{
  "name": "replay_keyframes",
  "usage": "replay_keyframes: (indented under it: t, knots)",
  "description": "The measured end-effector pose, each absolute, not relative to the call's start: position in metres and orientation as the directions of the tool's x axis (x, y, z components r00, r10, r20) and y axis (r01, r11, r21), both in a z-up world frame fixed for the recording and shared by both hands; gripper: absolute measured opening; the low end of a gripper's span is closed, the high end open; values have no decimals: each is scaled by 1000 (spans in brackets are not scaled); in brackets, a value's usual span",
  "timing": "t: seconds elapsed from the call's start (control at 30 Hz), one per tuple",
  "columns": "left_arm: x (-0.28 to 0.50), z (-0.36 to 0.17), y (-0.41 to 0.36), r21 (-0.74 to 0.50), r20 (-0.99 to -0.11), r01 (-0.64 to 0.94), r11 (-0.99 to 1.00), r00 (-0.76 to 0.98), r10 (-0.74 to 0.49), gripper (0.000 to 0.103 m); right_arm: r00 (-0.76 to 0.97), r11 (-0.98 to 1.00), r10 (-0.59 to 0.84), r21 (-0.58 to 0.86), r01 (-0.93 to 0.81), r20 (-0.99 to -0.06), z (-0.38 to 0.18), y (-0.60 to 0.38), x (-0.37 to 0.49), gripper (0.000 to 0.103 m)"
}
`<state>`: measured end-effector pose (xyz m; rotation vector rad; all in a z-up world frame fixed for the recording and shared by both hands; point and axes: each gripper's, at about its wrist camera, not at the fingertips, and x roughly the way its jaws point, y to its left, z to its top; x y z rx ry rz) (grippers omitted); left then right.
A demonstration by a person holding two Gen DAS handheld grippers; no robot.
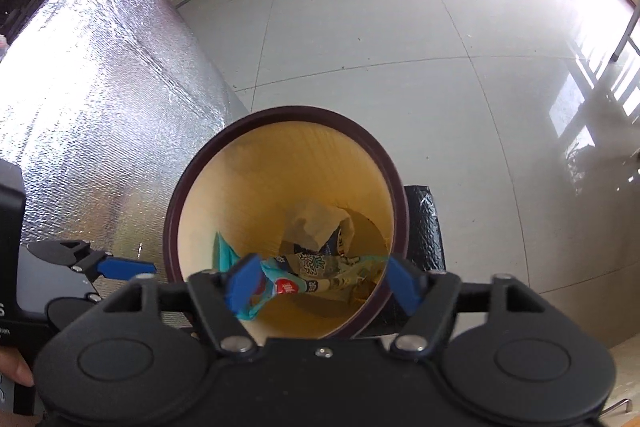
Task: Collect trash
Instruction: 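Withdraw both open tools from the wastebasket back toward the table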
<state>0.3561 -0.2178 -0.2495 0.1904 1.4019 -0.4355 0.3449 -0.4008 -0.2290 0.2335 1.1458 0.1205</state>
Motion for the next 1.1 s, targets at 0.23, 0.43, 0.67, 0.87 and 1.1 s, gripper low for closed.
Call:
replay_keyframes:
  t: [0.23, 0.43, 0.67, 0.87, 1.1]
  knots:
    - [341, -225, -214, -129, -969, 392, 911, 145, -200, 103, 444, 975, 183, 218, 28, -877, -205, -406, 333, 103]
    - [329, -202, -207, -118, -962, 377, 919, 187, -201, 103, 466, 981, 156, 191, 29, -871, -188, -408, 321, 103]
    - [313, -177, -197, -111, -950, 353, 929, 238, -204, 103, 499, 982, 145, 185, 32, -855, -168, -413, 296, 103]
    - [298, -153, -191, -119, -931, 343, 932, 286, -225, 103, 542, 984, 131, 176, 32, -830, -146, -413, 273, 103]
    - [273, -118, -182, -135, -891, 339, 931, 370, -263, 103, 597, 988, 97, 151, 41, -797, -123, -413, 243, 103]
